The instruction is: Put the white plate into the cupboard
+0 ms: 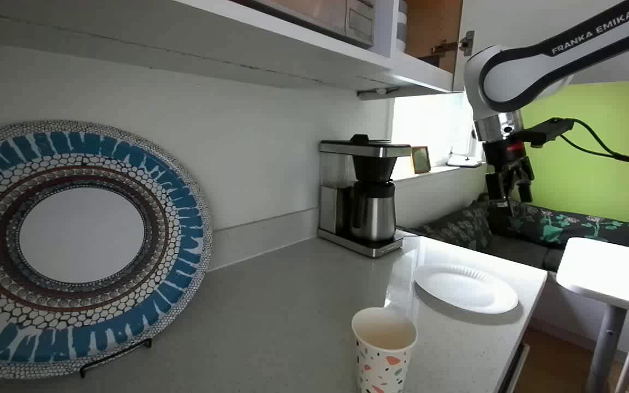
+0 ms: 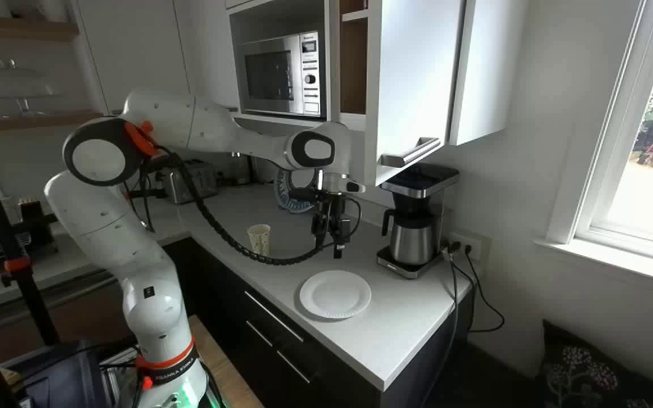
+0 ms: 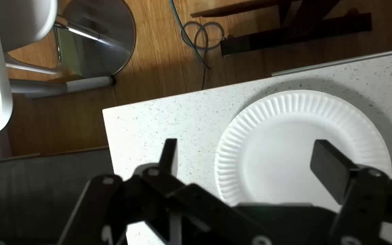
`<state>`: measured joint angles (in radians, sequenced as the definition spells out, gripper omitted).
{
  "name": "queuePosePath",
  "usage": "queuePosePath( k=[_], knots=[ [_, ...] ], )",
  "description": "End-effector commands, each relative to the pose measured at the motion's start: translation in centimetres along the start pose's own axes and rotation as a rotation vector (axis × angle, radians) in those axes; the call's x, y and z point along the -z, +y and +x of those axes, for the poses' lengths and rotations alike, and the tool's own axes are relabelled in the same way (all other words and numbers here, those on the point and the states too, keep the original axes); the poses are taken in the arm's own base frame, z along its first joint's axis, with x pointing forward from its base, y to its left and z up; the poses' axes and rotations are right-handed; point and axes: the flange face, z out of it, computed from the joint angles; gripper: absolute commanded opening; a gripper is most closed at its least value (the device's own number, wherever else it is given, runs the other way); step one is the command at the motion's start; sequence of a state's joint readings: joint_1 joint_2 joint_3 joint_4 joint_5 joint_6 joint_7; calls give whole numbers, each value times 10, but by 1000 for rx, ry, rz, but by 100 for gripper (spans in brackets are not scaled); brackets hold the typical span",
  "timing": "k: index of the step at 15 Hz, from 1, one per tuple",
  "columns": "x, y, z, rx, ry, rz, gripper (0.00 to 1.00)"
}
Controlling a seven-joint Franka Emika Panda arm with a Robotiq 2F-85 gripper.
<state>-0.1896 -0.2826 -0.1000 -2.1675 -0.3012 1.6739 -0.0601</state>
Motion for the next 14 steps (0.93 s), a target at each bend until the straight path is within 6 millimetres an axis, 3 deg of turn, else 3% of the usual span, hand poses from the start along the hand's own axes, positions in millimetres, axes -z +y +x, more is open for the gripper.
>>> queuePosePath(
  k=[1, 6, 14],
  knots=[
    [0, 0, 0, 0, -1, 0, 100],
    [0, 0, 0, 0, -1, 0, 100],
    [-83, 70, 31, 191, 35, 271, 100]
  ],
)
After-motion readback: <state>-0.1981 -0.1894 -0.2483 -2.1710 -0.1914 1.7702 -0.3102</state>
